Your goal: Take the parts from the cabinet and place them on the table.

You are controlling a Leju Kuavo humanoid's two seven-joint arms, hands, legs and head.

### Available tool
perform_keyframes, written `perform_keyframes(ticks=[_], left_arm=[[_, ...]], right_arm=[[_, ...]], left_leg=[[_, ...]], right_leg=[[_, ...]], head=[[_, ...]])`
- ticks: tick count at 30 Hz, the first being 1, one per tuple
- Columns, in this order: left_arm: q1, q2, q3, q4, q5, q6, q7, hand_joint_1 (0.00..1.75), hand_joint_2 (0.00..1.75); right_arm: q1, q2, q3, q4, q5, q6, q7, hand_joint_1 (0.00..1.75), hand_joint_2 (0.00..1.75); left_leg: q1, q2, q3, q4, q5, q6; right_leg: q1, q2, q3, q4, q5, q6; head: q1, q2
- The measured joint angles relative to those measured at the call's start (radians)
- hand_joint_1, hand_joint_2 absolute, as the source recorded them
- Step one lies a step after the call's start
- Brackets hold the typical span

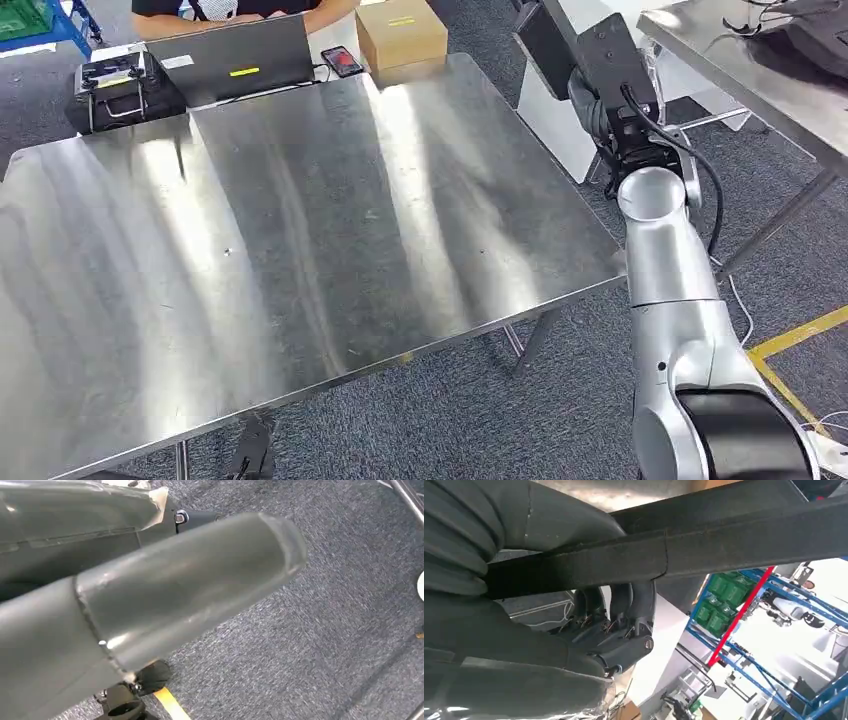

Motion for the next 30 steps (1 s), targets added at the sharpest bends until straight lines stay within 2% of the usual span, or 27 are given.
perform_keyframes(ticks=[6, 7, 12, 13, 14, 15, 16, 18, 19, 20, 21, 23, 24, 25, 26, 27, 28, 29, 30], left_arm=[[0.001, 0.003, 0.003, 0.0, 0.002, 0.003, 0.003, 0.0, 0.0], [0.002, 0.004, 0.003, 0.0, 0.003, 0.003, 0.003, 0.0, 0.0], [0.008, 0.008, 0.011, 0.0, 0.008, 0.004, 0.003, 0.0, 0.0], [0.01, 0.008, 0.013, 0.0, 0.008, 0.005, 0.005, 0.0, 0.0], [0.012, 0.008, 0.015, 0.0, 0.008, 0.006, 0.009, 0.0, 0.0], [0.016, 0.005, 0.015, 0.001, 0.007, 0.006, 0.011, 0.0, 0.0], [0.017, 0.004, 0.017, 0.001, 0.009, 0.007, 0.015, 0.0, 0.0], [0.014, 0.002, 0.02, 0.001, 0.011, 0.009, 0.019, 0.0, 0.0], [0.013, 0.001, 0.022, 0.001, 0.013, 0.011, 0.019, 0.0, 0.0], [0.009, 0.001, 0.026, 0.001, 0.016, 0.012, 0.019, 0.0, 0.0], [0.005, 0.001, 0.028, 0.001, 0.018, 0.012, 0.019, 0.0, 0.0], [-0.009, 0.002, 0.035, 0.001, 0.02, 0.015, 0.019, 0.0, 0.0], [-0.016, 0.003, 0.04, 0.0, 0.021, 0.015, 0.02, 0.0, 0.0], [-0.02, 0.01, 0.045, -0.001, 0.021, 0.018, 0.021, 0.0, 0.0], [-0.023, 0.012, 0.046, -0.001, 0.021, 0.018, 0.021, 0.0, 0.0], [-0.025, 0.011, 0.045, -0.001, 0.021, 0.018, 0.019, 0.0, 0.0], [-0.024, 0.011, 0.047, -0.001, 0.021, 0.018, 0.02, 0.0, 0.0], [-0.023, 0.012, 0.048, -0.001, 0.021, 0.017, 0.021, 0.0, 0.0], [-0.023, 0.011, 0.049, -0.001, 0.021, 0.016, 0.021, 0.0, 0.0]], right_arm=[[0.006, 0.0, -0.003, 0.0, 0.0, 0.0, 0.0, 1.75, 1.75], [0.007, 0.0, -0.003, 0.0, 0.002, 0.0, 0.0, 1.75, 1.75], [0.008, 0.002, -0.003, 0.0, 0.011, 0.001, 0.0, 1.75, 1.75], [0.006, 0.005, -0.003, 0.001, 0.014, 0.003, 0.0, 1.75, 1.75], [0.002, 0.008, -0.004, 0.001, 0.017, 0.004, 0.0, 1.75, 1.75], [0.003, 0.01, -0.004, 0.003, 0.018, 0.006, 0.0, 1.75, 1.75], [-0.002, 0.01, -0.003, 0.005, 0.018, 0.007, 0.0, 1.75, 1.75], [-0.007, 0.012, -0.002, 0.012, 0.02, 0.009, -0.002, 1.75, 1.75], [-0.004, 0.012, -0.002, 0.017, 0.021, 0.009, -0.002, 1.75, 1.75], [0.001, 0.012, -0.002, 0.023, 0.024, 0.01, -0.001, 1.75, 1.75], [0.006, 0.012, -0.002, 0.026, 0.024, 0.01, -0.001, 1.75, 1.75], [0.005, 0.012, -0.002, 0.033, 0.027, 0.01, -0.001, 1.75, 1.75], [0.002, 0.011, -0.002, 0.034, 0.027, 0.01, -0.001, 1.75, 1.75], [-0.002, 0.01, -0.001, 0.037, 0.027, 0.01, -0.001, 1.75, 1.75], [0.0, 0.02, 0.002, 0.037, 0.027, 0.013, -0.002, 1.75, 1.75], [0.005, 0.019, 0.002, 0.04, 0.027, 0.014, -0.002, 1.75, 1.75], [0.005, 0.019, 0.002, 0.041, 0.028, 0.013, 0.0, 1.75, 1.75], [0.004, 0.02, 0.002, 0.042, 0.031, 0.013, 0.0, 1.75, 1.75], [0.002, 0.023, 0.002, 0.042, 0.032, 0.013, 0.0, 1.75, 1.75]], left_leg=[[0.001, 0.0, 0.0, -0.001, 0.0, 0.0], [0.0, 0.0, -0.002, 0.003, -0.002, 0.003], [-0.004, 0.0, -0.003, 0.005, -0.008, 0.015], [-0.007, -0.001, -0.003, 0.0, -0.008, 0.02], [-0.006, -0.001, 0.009, -0.022, 0.0, 0.029], [0.008, 0.0, 0.03, -0.052, 0.015, 0.03], [0.01, -0.001, 0.037, -0.068, 0.021, 0.036], [0.015, -0.004, 0.036, -0.07, 0.027, 0.037], [0.018, -0.011, 0.035, -0.07, 0.027, 0.035], [0.022, -0.018, 0.033, -0.069, 0.029, 0.029], [0.029, -0.026, 0.031, -0.068, 0.031, 0.02], [0.047, -0.044, 0.016, -0.05, 0.031, -0.004], [0.053, -0.053, 0.002, -0.027, 0.025, -0.021], [0.047, -0.06, -0.015, -0.011, 0.019, -0.038], [0.051, -0.062, -0.021, 0.008, 0.012, -0.045], [0.051, -0.066, -0.021, -0.005, 0.019, -0.049], [0.052, -0.071, -0.018, -0.015, 0.026, -0.05], [0.058, -0.072, -0.021, -0.017, 0.03, -0.053], [0.058, -0.054, -0.021, -0.01, 0.025, -0.052]], right_leg=[[0.001, 0.0, 0.0, 0.0, 0.0, 0.0], [-0.004, 0.0, 0.0, -0.001, 0.001, 0.002], [-0.008, 0.0, 0.0, -0.004, 0.001, 0.004], [-0.008, -0.001, 0.003, -0.011, 0.003, 0.007], [-0.001, -0.002, 0.01, -0.022, 0.007, 0.013], [-0.001, -0.004, 0.0, -0.008, 0.003, 0.011], [0.001, -0.002, -0.02, 0.026, -0.017, 0.009], [-0.005, -0.001, -0.089, 0.161, -0.073, 0.006], [-0.013, -0.001, -0.128, 0.234, -0.097, 0.011], [-0.02, -0.001, -0.147, 0.267, -0.101, 0.021], [-0.029, -0.001, -0.142, 0.253, -0.088, 0.035], [-0.055, 0.0, -0.064, 0.1, -0.023, 0.081], [-0.073, 0.015, -0.02, 0.02, -0.001, 0.1], [-0.061, 0.026, -0.029, 0.04, -0.007, 0.102], [-0.067, 0.024, -0.034, 0.039, -0.003, 0.071], [-0.062, 0.017, -0.034, 0.042, -0.003, 0.057], [-0.056, 0.011, -0.035, 0.045, 0.001, 0.048], [-0.06, 0.006, -0.037, 0.045, 0.005, 0.04], [-0.058, 0.002, -0.037, 0.043, 0.009, 0.033]], head=[[0.0, 0.0], [0.0, 0.0], [0.0, 0.0], [0.0, 0.0], [0.0, 0.0], [0.0, 0.0], [0.001, 0.0], [0.001, 0.0], [0.002, 0.0], [0.001, 0.0], [0.002, 0.0], [0.002, 0.0], [0.002, 0.0], [0.009, 0.0], [0.005, 0.0], [-0.003, 0.0], [-0.004, 0.0], [-0.005, 0.0], [-0.007, 0.0]])
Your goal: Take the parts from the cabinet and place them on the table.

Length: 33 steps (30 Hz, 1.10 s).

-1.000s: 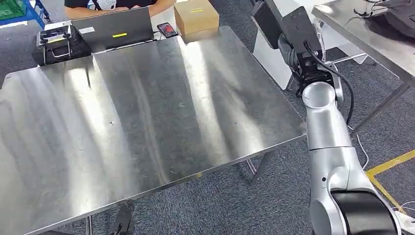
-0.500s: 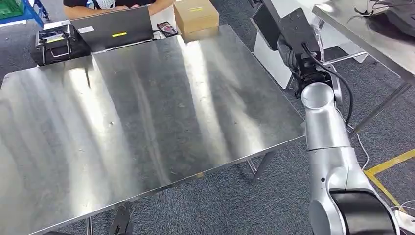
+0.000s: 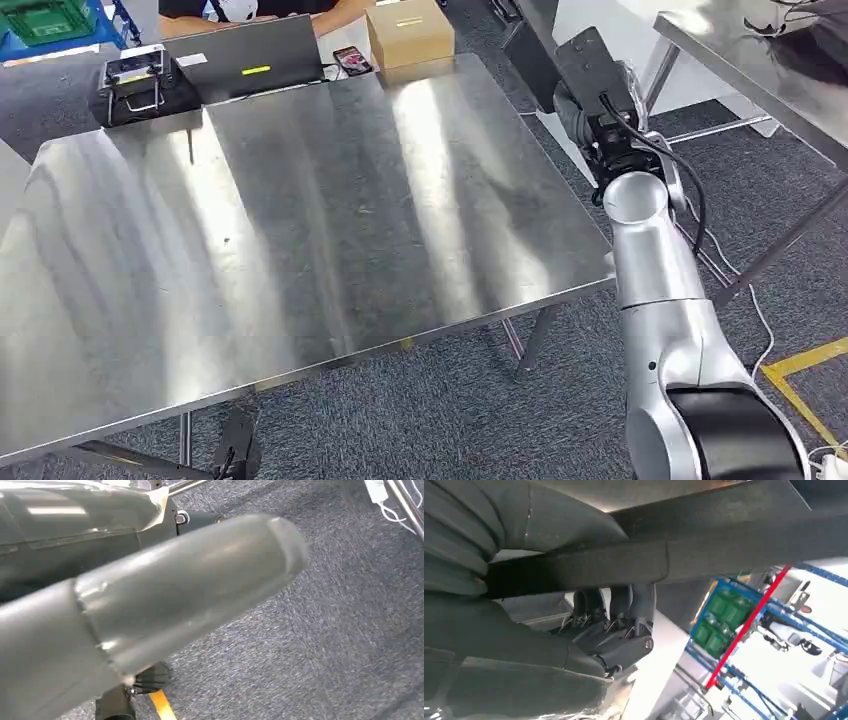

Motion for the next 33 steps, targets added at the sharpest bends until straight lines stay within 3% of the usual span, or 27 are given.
perform_keyframes(ticks=[1, 2, 4, 5, 6, 8, 9, 10, 11, 12, 14, 15, 16, 17, 19, 20, 21, 22, 24, 25, 26, 27, 29, 30, 32, 33], left_arm=[[-0.002, 0.0, 0.0, 0.0, 0.0, 0.0, 0.0, 0.0, 0.0], [-0.007, 0.0, 0.0, 0.0, 0.0, -0.002, 0.001, 0.0, 0.0], [-0.012, -0.001, 0.0, 0.0, -0.002, -0.003, 0.003, 0.0, 0.0], [-0.012, -0.002, 0.0, 0.0, -0.002, -0.004, 0.003, 0.0, 0.0], [-0.012, -0.002, 0.0, 0.0, -0.003, -0.004, 0.004, 0.0, 0.0], [-0.013, -0.002, 0.0, 0.0, -0.003, -0.004, 0.004, 0.0, 0.0], [-0.014, -0.002, 0.0, 0.0, -0.003, -0.004, 0.004, 0.0, 0.0], [-0.017, 0.003, 0.0, 0.0, -0.003, -0.004, 0.004, 0.0, 0.0], [-0.019, 0.0, -0.001, 0.0, -0.004, -0.004, 0.004, 0.0, 0.0], [-0.023, 0.001, -0.001, -0.001, -0.004, -0.004, 0.003, 0.0, 0.0], [-0.023, 0.001, 0.0, -0.001, -0.003, -0.005, 0.004, 0.0, 0.0], [-0.023, 0.001, 0.0, -0.001, -0.003, -0.006, 0.005, 0.0, 0.0], [-0.024, -0.002, 0.0, -0.001, -0.003, -0.006, 0.005, 0.0, 0.0], [-0.029, -0.002, 0.0, -0.001, -0.003, -0.007, 0.005, 0.0, 0.0], [-0.034, -0.004, 0.0, -0.001, -0.003, -0.011, 0.005, 0.0, 0.0], [-0.033, -0.007, 0.0, -0.001, -0.005, -0.013, 0.005, 0.0, 0.0], [-0.032, -0.008, 0.0, -0.001, -0.005, -0.015, 0.005, 0.0, 0.0], [-0.03, -0.009, 0.0, 0.0, -0.003, -0.015, 0.005, 0.0, 0.0], [-0.03, -0.008, 0.0, 0.0, -0.002, -0.016, 0.005, 0.0, 0.0], [-0.03, -0.008, 0.001, 0.0, -0.001, -0.016, 0.005, 0.0, 0.0], [-0.03, -0.008, 0.002, 0.0, 0.001, -0.016, 0.004, 0.0, 0.0], [-0.028, -0.008, 0.002, 0.0, 0.002, -0.016, 0.003, 0.0, 0.0], [-0.025, -0.007, 0.003, 0.0, 0.004, -0.011, -0.001, 0.0, 0.0], [-0.024, 0.001, 0.005, 0.0, 0.004, -0.001, -0.003, 0.0, 0.0], [-0.024, -0.002, 0.011, 0.0, 0.011, 0.006, -0.012, 0.0, 0.0], [-0.027, -0.002, 0.015, 0.0, 0.022, 0.003, -0.015, 0.0, 0.0]], right_arm=[[-0.001, 0.002, 0.0, 0.0, 0.001, -0.001, 0.0, 1.75, 1.75], [-0.003, 0.002, 0.0, 0.0, 0.001, -0.002, 0.001, 1.75, 1.75], [-0.003, 0.002, 0.0, 0.0, 0.003, -0.002, 0.003, 1.75, 1.75], [-0.002, 0.002, 0.0, 0.001, 0.003, -0.002, 0.003, 1.75, 1.75], [-0.001, 0.002, 0.0, 0.002, 0.003, -0.002, 0.004, 1.75, 1.75], [-0.004, 0.003, 0.0, 0.002, 0.003, -0.003, 0.005, 1.75, 1.75], [-0.007, 0.003, 0.0, 0.002, 0.003, -0.003, 0.006, 1.75, 1.75], [-0.008, 0.003, 0.0, 0.002, 0.003, -0.003, 0.006, 1.75, 1.75], [-0.013, 0.002, 0.0, 0.002, 0.003, -0.003, 0.006, 1.75, 1.75], [-0.012, 0.002, 0.0, 0.002, 0.003, -0.003, 0.006, 1.75, 1.75], [-0.011, 0.003, 0.0, 0.002, 0.004, -0.003, 0.011, 1.75, 1.75], [-0.011, 0.005, -0.001, -0.001, 0.005, -0.004, 0.012, 1.75, 1.75], [-0.013, 0.001, 0.0, 0.0, 0.007, -0.004, 0.013, 1.75, 1.75], [-0.016, -0.001, 0.0, 0.0, 0.007, -0.004, 0.013, 1.75, 1.75], [-0.012, -0.008, 0.001, 0.0, 0.009, -0.004, 0.013, 1.75, 1.75], [-0.008, -0.012, 0.001, 0.002, 0.01, -0.004, 0.016, 1.75, 1.75], [-0.006, -0.013, 0.001, 0.003, 0.011, -0.003, 0.018, 1.75, 1.75], [-0.006, -0.014, 0.001, 0.005, 0.013, -0.002, 0.02, 1.75, 1.75], [-0.011, -0.016, 0.001, 0.01, 0.016, -0.002, 0.021, 1.75, 1.75], [-0.015, -0.018, 0.001, 0.013, 0.016, -0.002, 0.022, 1.75, 1.75], [-0.018, -0.019, 0.002, 0.022, 0.018, -0.002, 0.022, 1.75, 1.75], [-0.018, -0.019, 0.003, 0.027, 0.021, -0.002, 0.022, 1.75, 1.75], [-0.018, -0.016, 0.004, 0.038, 0.034, -0.005, 0.023, 1.75, 1.75], [-0.021, -0.014, 0.005, 0.043, 0.047, -0.006, 0.024, 1.75, 1.75], [-0.029, -0.006, 0.011, 0.056, 0.07, -0.014, 0.028, 1.75, 1.75], [-0.034, -0.005, 0.016, 0.065, 0.082, -0.017, 0.031, 1.75, 1.75]], left_leg=[[-0.005, 0.032, -0.013, 0.035, -0.026, 0.004], [-0.008, 0.048, -0.043, 0.104, -0.066, 0.007], [-0.012, 0.056, -0.119, 0.269, -0.139, 0.014], [-0.016, 0.056, -0.143, 0.322, -0.154, 0.02], [-0.022, 0.056, -0.142, 0.321, -0.145, 0.029], [-0.04, 0.06, -0.076, 0.201, -0.084, 0.061], [-0.055, 0.079, -0.022, 0.109, -0.048, 0.084], [-0.079, 0.137, 0.009, 0.056, -0.052, 0.11], [-0.082, 0.141, 0.013, 0.049, -0.052, 0.107], [-0.086, 0.123, 0.012, 0.044, -0.052, 0.107], [-0.088, 0.102, 0.015, 0.032, -0.05, 0.105], [-0.07, 0.091, 0.037, 0.003, -0.041, 0.098], [-0.074, 0.078, 0.046, -0.01, -0.038, 0.091], [-0.071, 0.069, 0.05, -0.012, -0.036, 0.096], [-0.068, 0.041, 0.051, -0.012, -0.037, 0.096], [-0.067, 0.024, 0.051, -0.011, -0.038, 0.095], [-0.067, 0.008, 0.052, -0.011, -0.039, 0.094], [-0.067, -0.007, 0.053, -0.011, -0.04, 0.092], [-0.064, -0.036, 0.056, -0.005, -0.045, 0.085], [-0.064, -0.047, 0.053, 0.0, -0.049, 0.08], [-0.069, -0.059, 0.044, 0.009, -0.053, 0.072], [-0.066, -0.064, 0.042, 0.007, -0.052, 0.067], [-0.06, -0.08, 0.04, 0.002, -0.048, 0.055], [-0.065, -0.087, 0.039, 0.005, -0.051, 0.05], [-0.066, 0.013, 0.016, 0.068, -0.088, 0.036], [-0.058, 0.037, -0.019, 0.14, -0.122, 0.029]], right_leg=[[0.002, -0.002, 0.0, -0.001, 0.002, -0.003], [0.006, -0.007, 0.0, -0.001, 0.002, -0.004], [0.017, -0.02, 0.0, -0.001, -0.001, -0.008], [0.023, -0.028, 0.001, -0.001, -0.003, -0.011], [0.029, -0.035, 0.002, -0.001, -0.005, -0.013], [0.041, -0.052, 0.009, -0.001, -0.01, -0.021], [0.046, -0.061, 0.016, -0.002, -0.014, -0.026], [0.045, -0.068, 0.02, -0.005, -0.018, -0.03], [0.061, -0.077, 0.02, -0.008, -0.02, -0.026], [0.054, -0.086, 0.022, -0.012, -0.02, -0.025], [0.056, -0.109, 0.032, -0.026, -0.022, -0.02], [0.065, -0.105, 0.029, -0.024, -0.03, -0.013], [0.056, -0.062, 0.026, -0.006, -0.037, -0.012], [0.056, -0.029, 0.004, 0.044, -0.057, -0.019], [0.053, -0.012, -0.081, 0.195, -0.108, -0.024], [0.05, -0.01, -0.124, 0.256, -0.12, -0.019], [0.05, -0.009, -0.14, 0.263, -0.109, -0.011], [0.049, -0.009, -0.132, 0.223, -0.08, 0.001], [0.039, 0.008, -0.066, 0.049, 0.012, 0.025], [0.03, 0.05, -0.04, -0.023, 0.043, 0.032], [0.032, 0.058, -0.028, -0.031, 0.043, 0.018], [0.032, 0.041, -0.03, -0.031, 0.044, 0.008], [0.041, 0.026, -0.027, -0.031, 0.043, -0.007], [0.026, 0.013, -0.022, -0.04, 0.047, -0.015], [0.028, -0.003, -0.01, -0.045, 0.045, -0.033], [0.03, -0.01, -0.007, -0.045, 0.043, -0.038]], head=[[-0.001, 0.0], [-0.003, 0.0], [-0.002, 0.0], [-0.003, 0.0], [-0.002, 0.0], [-0.002, 0.0], [-0.003, 0.0], [0.0, 0.0], [0.002, 0.0], [-0.003, 0.0], [-0.003, 0.0], [0.0, 0.0], [0.0, 0.0], [-0.002, 0.0], [0.0, 0.0], [0.0, 0.0], [0.0, 0.0], [0.0, 0.0], [0.0, 0.0], [0.001, 0.0], [0.0, 0.0], [-0.003, 0.0], [0.0, 0.0], [0.001, 0.0], [-0.015, 0.0], [-0.014, 0.0]])
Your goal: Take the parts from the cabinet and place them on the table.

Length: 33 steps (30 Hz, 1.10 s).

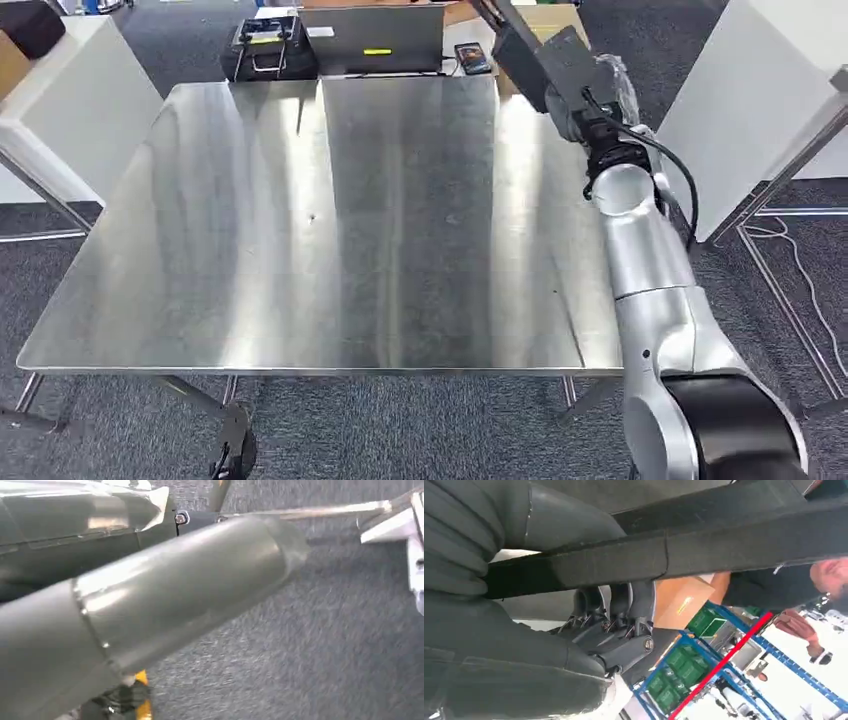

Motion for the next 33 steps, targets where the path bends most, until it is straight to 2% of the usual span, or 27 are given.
perform_keyframes(ticks=[1, 2, 3, 4, 5, 6, 7, 8, 9, 11, 12, 13, 14, 15, 16, 17, 18, 19, 20, 22, 23, 24, 25, 27, 33], left_arm=[[0.0, 0.0, 0.007, 0.0, 0.011, -0.011, -0.003, 0.0, 0.0], [0.0, 0.0, 0.013, 0.0, 0.029, -0.031, -0.008, 0.0, 0.0], [0.0, -0.002, 0.022, 0.0, 0.04, -0.028, -0.027, 0.0, 0.0], [0.0, -0.004, 0.029, 0.0, 0.04, -0.008, -0.051, 0.0, 0.0], [0.001, -0.005, 0.029, -0.006, 0.037, 0.015, -0.065, 0.0, 0.0], [0.001, -0.008, 0.03, -0.016, 0.036, 0.039, -0.072, 0.0, 0.0], [-0.001, -0.009, 0.03, -0.024, 0.037, 0.041, -0.074, 0.0, 0.0], [-0.006, -0.01, 0.031, -0.025, 0.042, 0.022, -0.074, 0.0, 0.0], [-0.007, -0.01, 0.037, -0.024, 0.056, -0.008, -0.072, 0.0, 0.0], [-0.006, -0.009, 0.042, -0.023, 0.072, -0.024, -0.071, 0.0, 0.0], [-0.007, -0.009, 0.048, -0.023, 0.079, -0.031, -0.069, 0.0, 0.0], [-0.007, -0.009, 0.053, -0.023, 0.084, -0.042, -0.064, 0.0, 0.0], [-0.01, -0.011, 0.056, -0.023, 0.093, -0.052, -0.057, 0.0, 0.0], [-0.015, -0.009, 0.06, -0.023, 0.098, -0.055, -0.049, 0.0, 1.75], [-0.018, -0.007, 0.066, -0.022, 0.104, -0.055, -0.042, 0.0, 1.75], [-0.018, -0.007, 0.072, -0.022, 0.109, -0.052, -0.033, 0.0, 1.75], [-0.017, -0.007, 0.078, -0.021, 0.113, -0.05, -0.026, 0.0, 1.75], [-0.015, -0.007, 0.085, -0.019, 0.117, -0.043, -0.015, 0.0, 1.75], [-0.014, -0.005, 0.088, -0.018, 0.122, -0.041, -0.003, 0.0, 0.0], [-0.01, -0.003, 0.099, -0.014, 0.123, -0.042, 0.022, 0.0, 0.0], [-0.008, -0.002, 0.105, -0.012, 0.129, -0.057, 0.037, 0.0, 0.0], [-0.004, 0.0, 0.11, -0.01, 0.137, -0.072, 0.051, 0.0, 0.0], [0.001, 0.006, 0.115, -0.008, 0.143, -0.084, 0.058, 0.0, 0.0], [0.01, 0.008, 0.123, -0.004, 0.146, -0.093, 0.065, 0.0, 0.0], [0.016, 0.015, 0.14, 0.003, 0.153, -0.106, 0.071, 0.0, 0.0]], right_arm=[[-0.003, 0.0, 0.003, 0.014, 0.014, -0.003, 0.003, 1.75, 1.75], [-0.005, 0.0, 0.008, 0.031, 0.035, -0.011, 0.008, 1.75, 1.75], [-0.006, 0.0, 0.015, 0.058, 0.07, -0.024, 0.011, 1.75, 1.75], [-0.005, 0.002, 0.022, 0.081, 0.099, -0.034, 0.019, 1.75, 1.75], [-0.004, 0.004, 0.027, 0.101, 0.121, -0.042, 0.024, 1.75, 1.75], [-0.004, 0.006, 0.034, 0.122, 0.137, -0.051, 0.027, 1.75, 1.75], [-0.004, 0.009, 0.038, 0.136, 0.149, -0.057, 0.028, 1.75, 1.75], [-0.005, 0.012, 0.041, 0.15, 0.165, -0.066, 0.031, 1.75, 1.75], [-0.009, 0.017, 0.047, 0.178, 0.194, -0.083, 0.04, 1.75, 1.75], [-0.004, 0.039, 0.059, 0.222, 0.245, -0.095, 0.062, 1.75, 1.75], [0.002, 0.049, 0.062, 0.24, 0.267, -0.097, 0.075, 1.75, 1.75], [0.009, 0.057, 0.063, 0.251, 0.282, -0.096, 0.086, 1.75, 1.75], [0.009, 0.067, 0.067, 0.273, 0.307, -0.096, 0.096, 1.75, 1.75], [0.009, 0.073, 0.071, 0.29, 0.326, -0.095, 0.103, 0.0, 0.0], [0.013, 0.078, 0.077, 0.31, 0.348, -0.093, 0.113, 0.0, 0.0], [0.021, 0.084, 0.08, 0.327, 0.37, -0.091, 0.121, 0.0, 0.0], [0.03, 0.09, 0.082, 0.339, 0.385, -0.09, 0.124, 0.0, 0.0], [0.037, 0.095, 0.083, 0.35, 0.399, -0.089, 0.13, 0.0, 0.0], [0.04, 0.104, 0.084, 0.357, 0.412, -0.089, 0.135, 0.0, 0.0], [0.035, 0.123, 0.084, 0.37, 0.431, -0.089, 0.144, 0.0, 0.0], [0.032, 0.13, 0.084, 0.376, 0.441, -0.088, 0.146, 0.0, 0.0], [0.032, 0.142, 0.084, 0.382, 0.448, -0.086, 0.146, 0.0, 0.0], [0.032, 0.151, 0.084, 0.388, 0.453, -0.085, 0.15, 0.0, 0.0], [0.031, 0.16, 0.084, 0.397, 0.457, -0.085, 0.152, 0.0, 0.0], [0.029, 0.172, 0.084, 0.418, 0.46, -0.083, 0.154, 0.0, 0.0]], left_leg=[[0.005, 0.01, -0.04, 0.076, -0.032, -0.005], [0.01, 0.015, -0.074, 0.135, -0.048, -0.01], [0.014, 0.017, -0.092, 0.157, -0.046, -0.014], [0.018, 0.019, -0.083, 0.127, -0.02, -0.017], [0.021, 0.02, -0.051, 0.063, 0.017, -0.017], [0.021, 0.025, -0.003, -0.031, 0.061, -0.015], [0.02, 0.038, 0.044, -0.114, 0.093, -0.01], [0.01, 0.043, 0.057, -0.136, 0.072, -0.008], [0.008, 0.035, 0.055, -0.138, 0.074, 0.0], [0.002, 0.032, 0.057, -0.135, 0.068, 0.011], [0.001, 0.028, 0.064, -0.145, 0.071, 0.018], [0.012, 0.028, 0.077, -0.159, 0.077, 0.028], [0.008, 0.023, 0.083, -0.164, 0.078, 0.033], [0.008, 0.021, 0.084, -0.163, 0.077, 0.039], [0.008, 0.016, 0.085, -0.164, 0.075, 0.043], [0.008, 0.008, 0.085, -0.163, 0.074, 0.045], [0.007, 0.0, 0.086, -0.162, 0.073, 0.046], [0.006, -0.007, 0.087, -0.162, 0.071, 0.045], [0.006, -0.015, 0.088, -0.161, 0.07, 0.044], [0.006, -0.022, 0.09, -0.153, 0.062, 0.036], [0.004, -0.023, 0.088, -0.148, 0.057, 0.031], [-0.002, -0.026, 0.086, -0.144, 0.053, 0.026], [0.0, -0.026, 0.086, -0.141, 0.049, 0.033], [0.003, -0.024, 0.088, -0.143, 0.05, 0.037], [0.003, -0.016, 0.096, -0.151, 0.05, 0.034]], right_leg=[[0.001, -0.007, 0.003, 0.0, -0.002, -0.003], [0.001, -0.017, 0.004, 0.0, -0.004, -0.005], [0.001, -0.02, 0.005, 0.0, -0.007, -0.005], [0.001, -0.027, 0.006, 0.001, -0.008, -0.003], [0.001, -0.032, 0.009, 0.001, -0.011, -0.001], [0.0, -0.036, 0.012, 0.001, -0.013, 0.003], [0.0, -0.039, 0.015, 0.0, -0.016, 0.007], [0.008, -0.042, 0.013, 0.0, -0.018, 0.012], [0.009, -0.044, 0.014, 0.0, -0.02, 0.018], [0.008, -0.047, 0.022, -0.008, -0.022, 0.03], [0.013, -0.049, 0.03, -0.013, -0.023, 0.039], [0.016, -0.043, 0.017, -0.008, -0.031, 0.042], [0.009, -0.024, 0.009, 0.027, -0.048, 0.036], [0.009, -0.012, -0.025, 0.092, -0.076, 0.026], [0.01, -0.007, -0.072, 0.179, -0.106, 0.02], [0.014, -0.001, -0.119, 0.262, -0.128, 0.019], [0.014, 0.001, -0.146, 0.301, -0.13, 0.023], [0.015, 0.001, -0.15, 0.291, -0.116, 0.027], [0.015, 0.002, -0.13, 0.231, -0.081, 0.036], [0.014, 0.004, -0.052, 0.041, 0.006, 0.048], [0.015, 0.009, -0.035, -0.004, 0.017, 0.041], [0.015, 0.007, -0.023, -0.011, 0.022, 0.035], [0.01, 0.006, -0.022, -0.012, 0.026, 0.032], [0.015, 0.007, -0.022, -0.012, 0.026, 0.032], [0.017, 0.016, -0.021, -0.012, 0.025, 0.029]], head=[[-0.001, 0.0], [0.0, 0.0], [-0.002, 0.0], [0.0, 0.0], [-0.001, 0.0], [-0.001, 0.0], [-0.001, 0.0], [0.0, 0.0], [0.002, 0.0], [0.002, 0.0], [0.0, 0.0], [0.003, 0.0], [0.003, 0.0], [0.005, 0.0], [0.004, 0.0], [0.005, 0.0], [0.005, 0.0], [0.005, 0.0], [0.005, 0.0], [0.005, 0.0], [0.005, 0.0], [0.003, 0.0], [0.003, 0.0], [0.004, 0.0], [0.003, 0.0]])
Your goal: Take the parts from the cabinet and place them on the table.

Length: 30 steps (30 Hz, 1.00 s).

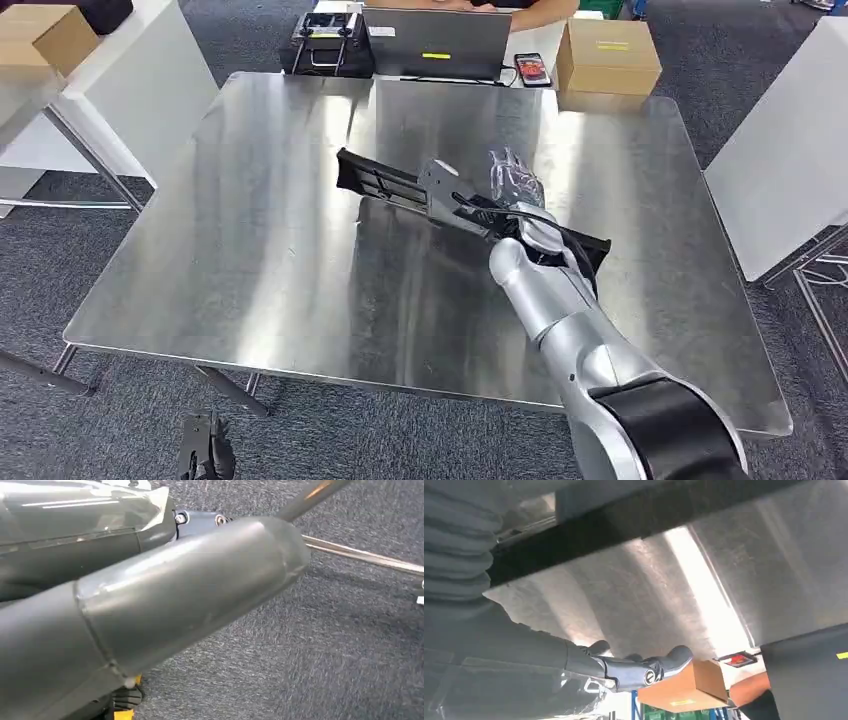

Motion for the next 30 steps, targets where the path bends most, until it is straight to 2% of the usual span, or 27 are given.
perform_keyframes(ticks=[3, 17, 18, 19, 20, 24, 27, 29, 30], left_arm=[[0.002, 0.0, 0.004, 0.002, 0.0, -0.002, 0.0, 0.0, 0.0], [0.011, 0.001, 0.015, 0.007, -0.008, -0.02, 0.003, 0.0, 0.0], [0.014, 0.002, 0.015, 0.007, -0.013, -0.024, 0.003, 0.0, 0.0], [0.016, 0.002, 0.015, 0.007, -0.037, -0.035, 0.01, 0.0, 0.0], [0.015, 0.002, 0.015, 0.007, -0.049, -0.037, 0.012, 0.0, 0.0], [0.016, 0.002, 0.015, 0.007, -0.065, -0.04, -0.003, 0.0, 0.0], [0.016, 0.002, 0.015, 0.007, -0.071, -0.043, -0.01, 0.0, 0.0], [0.015, 0.002, 0.015, 0.007, -0.07, -0.051, -0.019, 0.0, 0.0], [0.016, 0.001, 0.016, 0.007, -0.069, -0.059, -0.026, 0.0, 0.0]], right_arm=[[-0.002, 0.002, 0.0, 0.007, 0.0, 0.0, 0.0, 0.0, 0.0], [-0.005, 0.008, -0.034, 0.012, -0.021, -0.016, -0.037, 0.0, 0.0], [-0.005, 0.008, -0.053, 0.005, -0.031, -0.017, -0.052, 0.0, 0.0], [-0.005, 0.007, -0.129, -0.037, -0.04, -0.01, -0.09, 0.0, 0.0], [-0.004, 0.005, -0.162, -0.066, -0.039, -0.023, -0.105, 0.0, 0.0], [0.02, 0.001, -0.232, -0.208, -0.043, -0.157, -0.185, 0.0, 0.0], [0.043, -0.005, -0.262, -0.335, -0.044, -0.166, -0.206, 0.0, 0.0], [0.085, -0.005, -0.283, -0.428, -0.15, -0.193, -0.296, 0.0, 0.0], [0.126, -0.002, -0.301, -0.526, -0.279, -0.214, -0.384, 0.0, 0.0]], left_leg=[[0.001, 0.0, 0.0, -0.001, 0.0, -0.012], [-0.005, -0.001, 0.0, -0.001, 0.001, -0.012], [-0.006, -0.001, 0.0, 0.0, 0.001, -0.012], [-0.01, -0.001, 0.0, 0.0, 0.001, -0.011], [-0.012, -0.001, 0.0, 0.0, 0.001, -0.01], [-0.013, -0.002, 0.0, 0.0, 0.002, -0.009], [-0.013, -0.001, 0.0, 0.0, 0.001, -0.009], [-0.013, -0.001, 0.001, 0.0, 0.001, -0.009], [-0.013, -0.002, 0.001, 0.0, 0.001, -0.008]], right_leg=[[0.0, 0.0, 0.0, 0.001, -0.001, -0.002], [0.0, -0.001, 0.003, 0.001, -0.001, -0.002], [0.0, -0.001, 0.004, 0.0, -0.001, -0.002], [-0.003, -0.001, 0.004, 0.0, -0.001, -0.002], [-0.004, -0.001, 0.004, 0.0, -0.001, -0.002], [-0.004, -0.001, 0.004, 0.0, -0.001, -0.001], [-0.005, -0.001, 0.005, -0.001, -0.001, -0.001], [-0.006, -0.001, 0.005, -0.002, 0.0, -0.001], [-0.006, -0.001, 0.005, -0.002, -0.001, -0.001]], head=[[0.0, 0.0], [0.001, 0.0], [0.001, 0.0], [0.001, 0.0], [0.001, 0.0], [0.001, 0.0], [0.0, 0.0], [0.0, 0.0], [0.001, 0.0]])
